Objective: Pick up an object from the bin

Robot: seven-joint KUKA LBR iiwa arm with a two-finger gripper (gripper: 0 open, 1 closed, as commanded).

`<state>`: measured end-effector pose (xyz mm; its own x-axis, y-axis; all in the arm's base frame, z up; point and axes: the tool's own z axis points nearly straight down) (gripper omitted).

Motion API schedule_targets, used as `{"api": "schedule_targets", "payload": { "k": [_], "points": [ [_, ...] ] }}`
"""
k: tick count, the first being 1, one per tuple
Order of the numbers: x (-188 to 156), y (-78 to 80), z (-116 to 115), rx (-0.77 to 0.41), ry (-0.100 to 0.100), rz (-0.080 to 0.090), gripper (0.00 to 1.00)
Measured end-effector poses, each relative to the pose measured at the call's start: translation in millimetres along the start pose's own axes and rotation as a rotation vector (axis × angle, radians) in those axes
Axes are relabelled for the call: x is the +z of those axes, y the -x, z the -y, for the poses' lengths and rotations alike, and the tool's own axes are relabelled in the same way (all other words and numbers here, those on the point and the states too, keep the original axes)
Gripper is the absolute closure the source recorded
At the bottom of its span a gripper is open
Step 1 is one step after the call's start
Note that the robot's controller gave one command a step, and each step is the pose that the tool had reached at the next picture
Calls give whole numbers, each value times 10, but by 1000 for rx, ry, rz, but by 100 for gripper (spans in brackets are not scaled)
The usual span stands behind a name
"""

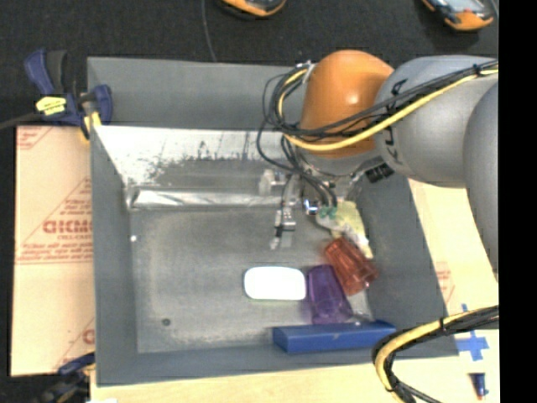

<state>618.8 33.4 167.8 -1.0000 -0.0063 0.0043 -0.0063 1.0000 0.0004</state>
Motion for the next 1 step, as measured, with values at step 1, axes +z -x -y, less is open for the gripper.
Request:
{"api": "schedule_targets", "payload": {
  "k": [1],
  "points": [
    [-53, 14, 0, 0, 0, 8, 0]
  ]
}}
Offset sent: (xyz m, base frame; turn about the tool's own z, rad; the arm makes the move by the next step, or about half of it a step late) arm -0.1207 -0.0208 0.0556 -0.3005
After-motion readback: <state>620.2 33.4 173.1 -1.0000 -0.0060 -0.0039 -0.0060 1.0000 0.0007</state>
